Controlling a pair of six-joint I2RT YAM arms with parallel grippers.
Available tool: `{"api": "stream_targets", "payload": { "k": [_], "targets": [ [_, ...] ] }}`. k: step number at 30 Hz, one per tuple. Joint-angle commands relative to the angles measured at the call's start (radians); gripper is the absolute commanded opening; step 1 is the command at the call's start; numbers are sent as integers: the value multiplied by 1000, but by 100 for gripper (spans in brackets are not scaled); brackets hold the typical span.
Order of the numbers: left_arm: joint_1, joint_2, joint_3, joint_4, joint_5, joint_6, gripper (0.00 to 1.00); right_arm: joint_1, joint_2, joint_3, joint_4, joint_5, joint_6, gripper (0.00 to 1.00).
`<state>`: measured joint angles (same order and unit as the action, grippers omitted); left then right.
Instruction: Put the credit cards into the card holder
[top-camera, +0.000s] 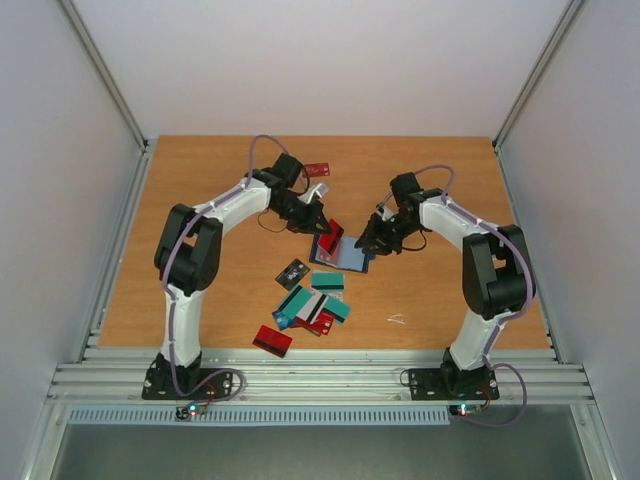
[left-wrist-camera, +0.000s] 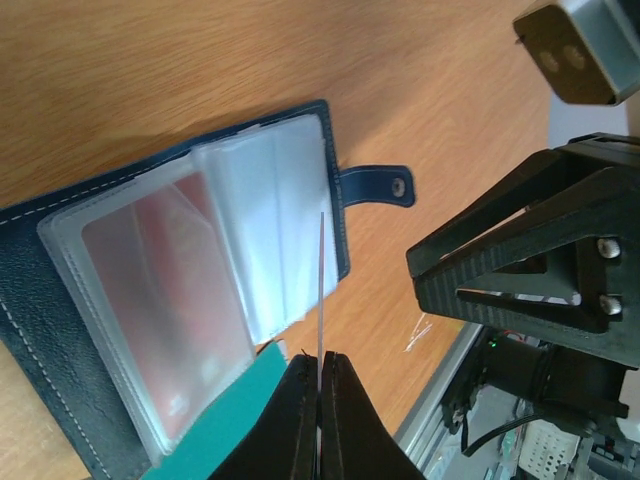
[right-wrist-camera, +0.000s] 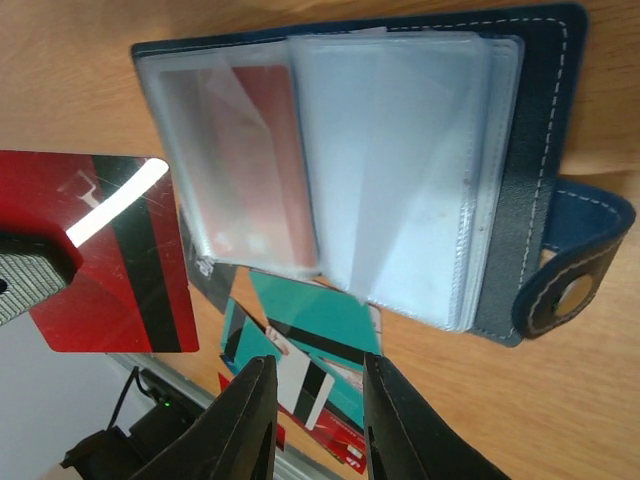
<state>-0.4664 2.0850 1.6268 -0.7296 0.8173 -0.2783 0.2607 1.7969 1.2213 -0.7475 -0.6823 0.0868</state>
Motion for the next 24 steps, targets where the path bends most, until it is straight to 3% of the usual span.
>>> {"api": "stream_targets", "payload": {
  "k": [1, 13, 24],
  "targets": [
    [-8, 50, 39, -27, 15, 61, 0, 2, 40, -3, 15, 18, -22, 25],
    [-25, 166, 102, -76, 43, 129, 0, -26, 92, -6, 5, 54, -20, 23],
    [-37, 227, 126, -58, -17, 140, 0, -38, 143, -26, 19, 56, -45, 23]
  ]
}}
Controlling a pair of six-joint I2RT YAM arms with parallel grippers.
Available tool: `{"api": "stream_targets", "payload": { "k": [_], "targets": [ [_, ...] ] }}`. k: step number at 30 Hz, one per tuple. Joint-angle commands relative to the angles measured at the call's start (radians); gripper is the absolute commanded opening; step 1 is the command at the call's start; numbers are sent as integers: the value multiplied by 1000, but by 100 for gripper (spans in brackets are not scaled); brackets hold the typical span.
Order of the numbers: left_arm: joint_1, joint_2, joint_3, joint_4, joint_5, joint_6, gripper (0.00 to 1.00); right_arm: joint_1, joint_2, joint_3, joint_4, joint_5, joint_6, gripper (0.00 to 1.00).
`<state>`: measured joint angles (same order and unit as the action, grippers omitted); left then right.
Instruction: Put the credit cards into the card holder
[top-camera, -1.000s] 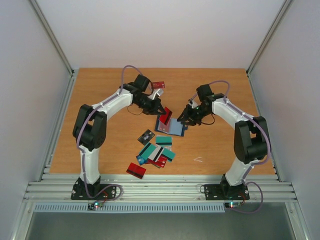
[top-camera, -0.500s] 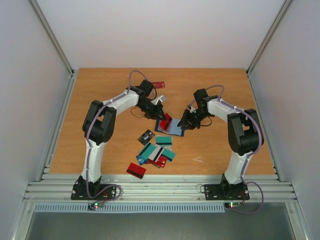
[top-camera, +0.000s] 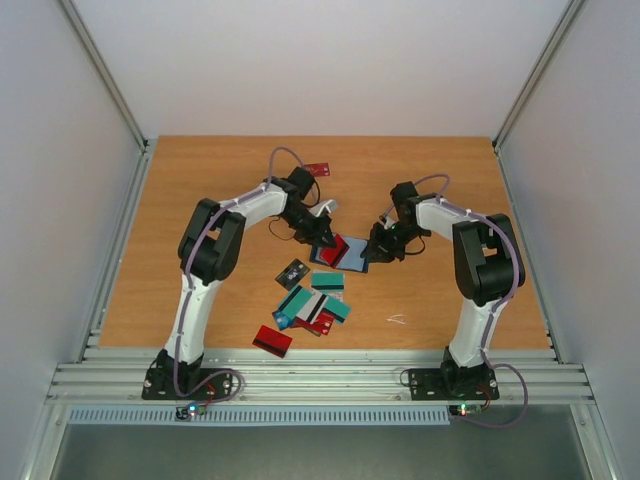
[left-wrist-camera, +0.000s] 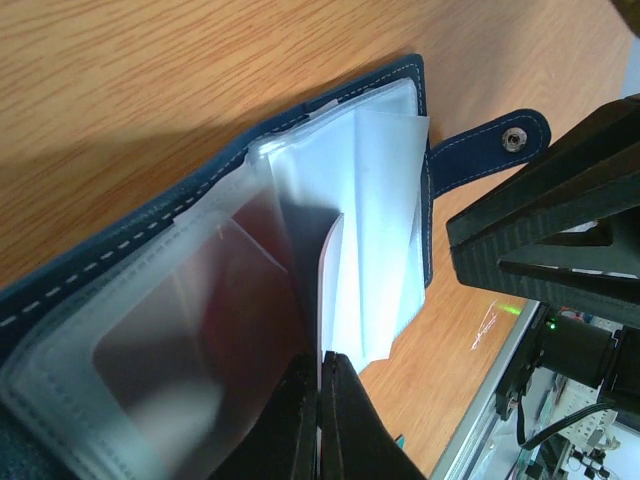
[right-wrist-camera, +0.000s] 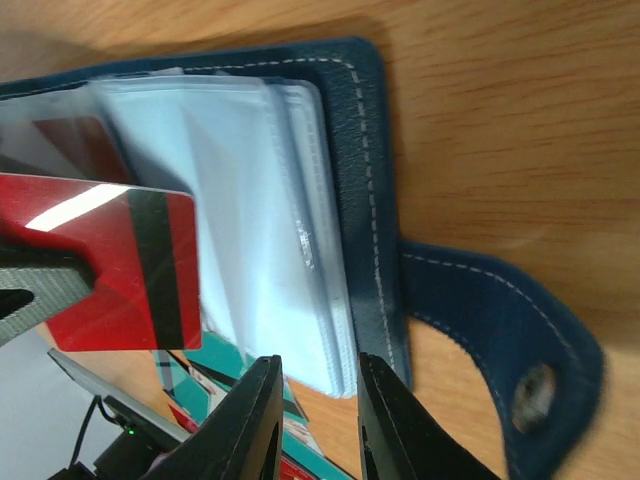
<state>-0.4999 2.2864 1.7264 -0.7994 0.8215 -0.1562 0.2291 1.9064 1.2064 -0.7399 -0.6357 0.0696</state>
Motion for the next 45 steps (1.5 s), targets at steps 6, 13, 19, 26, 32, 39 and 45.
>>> {"api": "stream_targets", "payload": {
  "k": [6, 13, 19, 26, 32, 39, 45],
  "targets": [
    [-8, 49, 38, 45, -10, -13, 0, -7, 78, -2, 14, -2, -50, 22],
    [-18, 71, 60, 51, -21, -32, 0, -8, 108, 7, 20, -20, -53, 22],
    [-22, 86, 61, 85, -25, -62, 0, -11, 116, 3, 24, -38, -89, 22],
    [-23, 88, 36, 130, -20, -86, 0, -14, 118, -1, 25, -50, -94, 21],
    [-28, 77, -10, 197, -4, -136, 0, -14, 123, -1, 36, -63, -87, 22],
    [-32, 38, -88, 270, -21, -221, 0, -14, 125, -2, 65, -79, -71, 21],
    [-47, 11, -129, 279, -74, -251, 0, -15, 126, -12, 92, -103, -14, 22]
  ]
}}
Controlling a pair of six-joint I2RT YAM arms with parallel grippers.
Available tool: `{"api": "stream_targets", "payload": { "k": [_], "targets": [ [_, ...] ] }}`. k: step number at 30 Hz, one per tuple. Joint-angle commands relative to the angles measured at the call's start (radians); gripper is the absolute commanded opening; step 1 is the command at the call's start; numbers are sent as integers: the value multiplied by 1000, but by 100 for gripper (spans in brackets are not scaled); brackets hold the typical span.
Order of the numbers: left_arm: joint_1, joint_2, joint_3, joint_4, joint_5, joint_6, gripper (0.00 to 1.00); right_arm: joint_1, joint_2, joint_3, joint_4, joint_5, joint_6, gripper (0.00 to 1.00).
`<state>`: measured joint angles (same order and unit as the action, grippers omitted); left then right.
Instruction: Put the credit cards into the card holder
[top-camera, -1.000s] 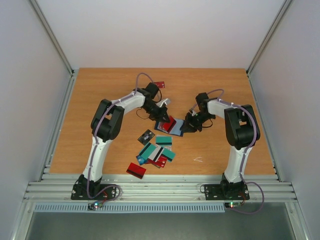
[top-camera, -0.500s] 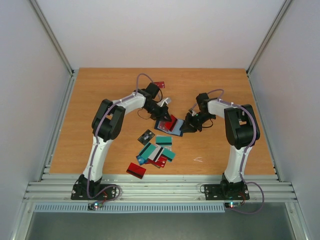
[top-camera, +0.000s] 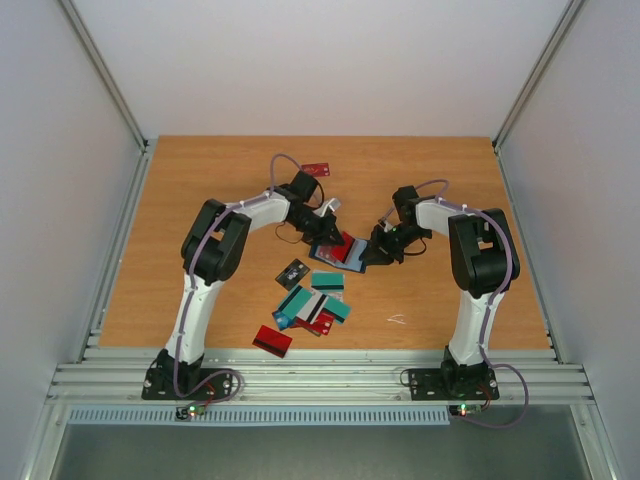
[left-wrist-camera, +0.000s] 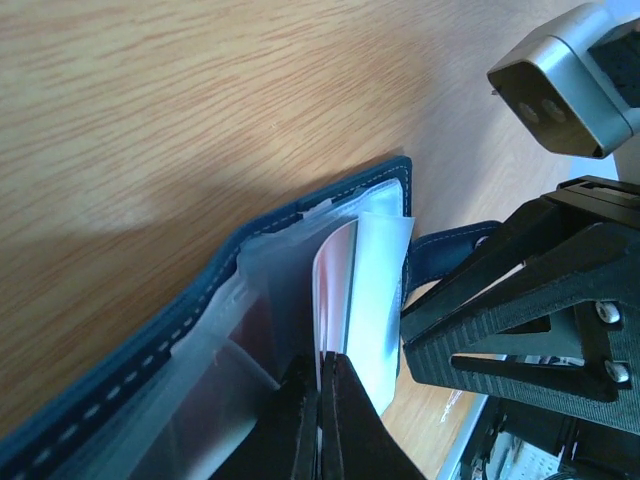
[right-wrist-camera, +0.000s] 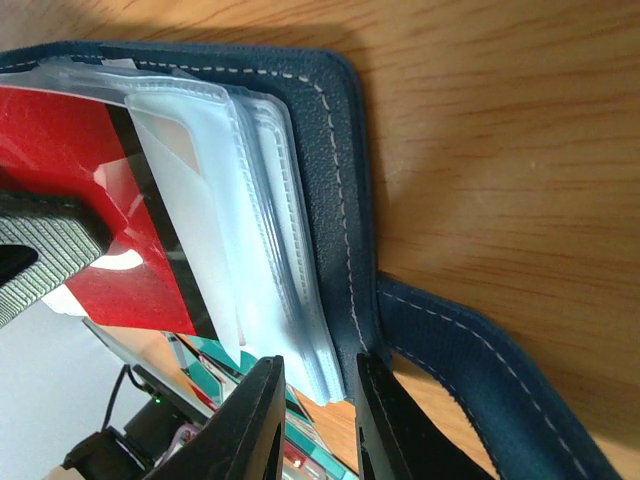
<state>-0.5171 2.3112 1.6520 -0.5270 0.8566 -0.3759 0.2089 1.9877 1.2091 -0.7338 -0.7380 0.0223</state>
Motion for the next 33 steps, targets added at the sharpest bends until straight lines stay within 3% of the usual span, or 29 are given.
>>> {"api": "stream_targets", "payload": {
  "k": [1, 19, 33],
  "targets": [
    [-31, -21, -67, 21, -114, -45, 0, 6, 45, -17, 92, -8, 37, 22],
    [-63, -61, -174, 146, -155, -215, 0, 5, 40, -25, 133, -53, 77, 21],
    [-87, -70, -181, 130, -203, -269, 1, 5, 39, -28, 163, -78, 89, 21]
  ]
}}
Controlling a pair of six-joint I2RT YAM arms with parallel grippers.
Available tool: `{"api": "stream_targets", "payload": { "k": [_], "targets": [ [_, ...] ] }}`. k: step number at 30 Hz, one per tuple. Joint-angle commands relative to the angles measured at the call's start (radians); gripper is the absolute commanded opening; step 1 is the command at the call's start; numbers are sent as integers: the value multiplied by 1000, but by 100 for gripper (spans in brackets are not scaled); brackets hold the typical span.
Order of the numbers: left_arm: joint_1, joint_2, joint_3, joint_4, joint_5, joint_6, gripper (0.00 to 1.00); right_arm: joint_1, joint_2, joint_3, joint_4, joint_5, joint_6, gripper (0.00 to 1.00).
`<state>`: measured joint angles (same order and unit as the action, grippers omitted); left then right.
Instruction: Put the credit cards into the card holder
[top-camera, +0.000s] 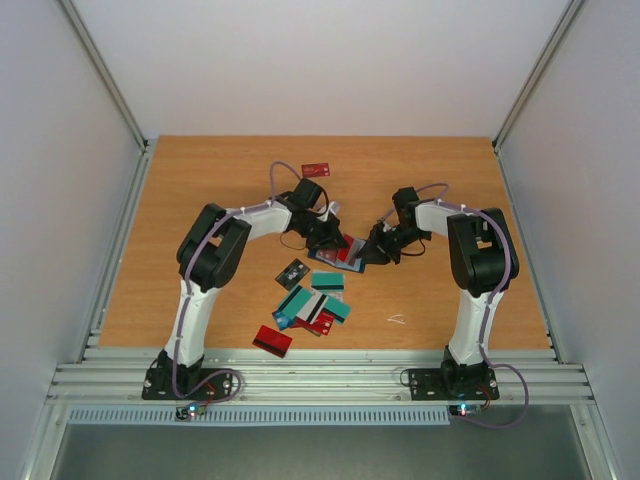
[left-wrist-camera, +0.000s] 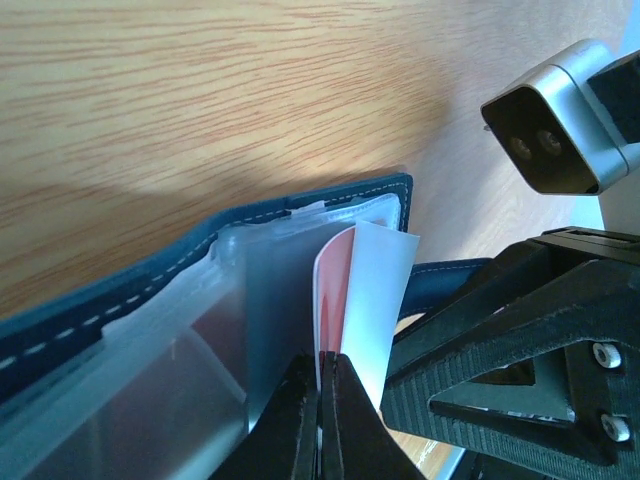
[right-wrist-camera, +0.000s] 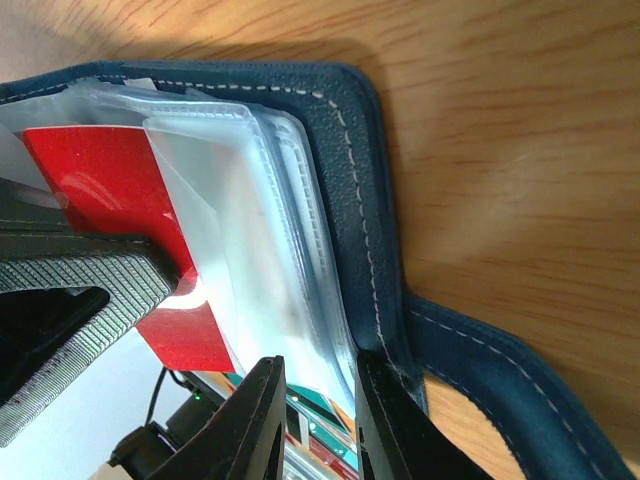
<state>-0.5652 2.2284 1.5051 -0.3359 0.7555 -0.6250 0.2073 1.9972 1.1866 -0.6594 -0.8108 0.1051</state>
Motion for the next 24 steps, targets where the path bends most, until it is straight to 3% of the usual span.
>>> {"api": "stream_targets", "payload": {
  "k": [1, 13, 24],
  "targets": [
    [-42, 13, -35, -75, -111, -24, 1, 7, 30, -3, 89, -7, 5, 21],
    [-51, 3, -35, -130, -116, 5, 9, 6, 29, 10, 100, -31, 8, 21],
    [-57, -35, 49, -322, -243, 108, 34, 2, -24, 11, 78, -19, -13, 21]
  ]
}}
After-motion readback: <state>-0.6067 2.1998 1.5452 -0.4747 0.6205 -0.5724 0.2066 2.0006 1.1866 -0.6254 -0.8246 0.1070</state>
